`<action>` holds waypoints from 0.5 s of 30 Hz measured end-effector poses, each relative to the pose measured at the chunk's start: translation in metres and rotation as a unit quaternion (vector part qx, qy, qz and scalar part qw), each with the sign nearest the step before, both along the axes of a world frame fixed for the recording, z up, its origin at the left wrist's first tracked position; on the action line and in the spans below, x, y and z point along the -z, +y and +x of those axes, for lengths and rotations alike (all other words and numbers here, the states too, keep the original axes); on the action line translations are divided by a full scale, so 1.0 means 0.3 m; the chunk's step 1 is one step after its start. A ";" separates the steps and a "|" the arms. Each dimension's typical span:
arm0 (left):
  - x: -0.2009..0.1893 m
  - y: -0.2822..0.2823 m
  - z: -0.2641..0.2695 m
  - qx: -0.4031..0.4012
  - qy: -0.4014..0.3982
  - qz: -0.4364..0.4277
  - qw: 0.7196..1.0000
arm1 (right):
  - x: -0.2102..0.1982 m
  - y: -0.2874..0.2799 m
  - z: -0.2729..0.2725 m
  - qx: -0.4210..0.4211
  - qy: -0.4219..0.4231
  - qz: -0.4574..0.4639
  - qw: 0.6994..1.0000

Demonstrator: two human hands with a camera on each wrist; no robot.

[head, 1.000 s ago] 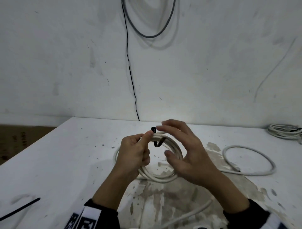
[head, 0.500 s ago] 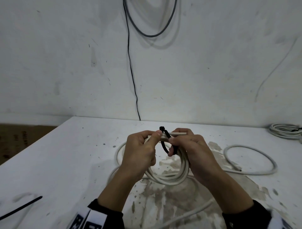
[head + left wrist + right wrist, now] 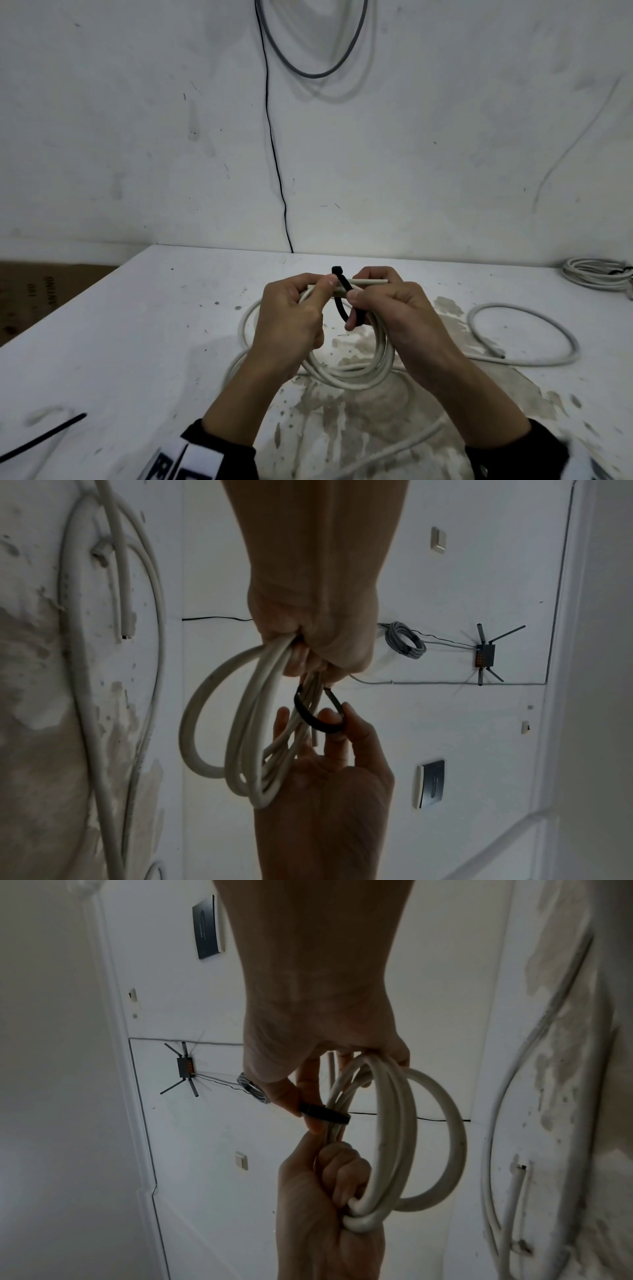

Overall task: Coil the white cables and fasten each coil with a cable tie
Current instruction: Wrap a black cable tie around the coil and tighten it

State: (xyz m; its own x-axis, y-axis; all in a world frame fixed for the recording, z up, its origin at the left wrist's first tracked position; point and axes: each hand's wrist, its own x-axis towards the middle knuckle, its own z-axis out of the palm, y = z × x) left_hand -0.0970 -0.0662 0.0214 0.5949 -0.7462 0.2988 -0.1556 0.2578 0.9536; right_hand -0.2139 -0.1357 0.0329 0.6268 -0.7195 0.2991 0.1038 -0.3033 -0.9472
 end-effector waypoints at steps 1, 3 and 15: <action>0.000 0.000 0.001 -0.001 -0.001 0.000 1.000 | 0.000 0.001 -0.001 -0.001 0.001 -0.003 1.000; -0.001 0.000 0.002 -0.001 0.002 0.000 1.000 | 0.000 0.002 -0.002 0.000 0.003 -0.007 1.000; 0.009 -0.004 0.003 -0.005 -0.015 -0.003 1.000 | 0.000 0.003 -0.002 -0.001 0.014 -0.018 1.000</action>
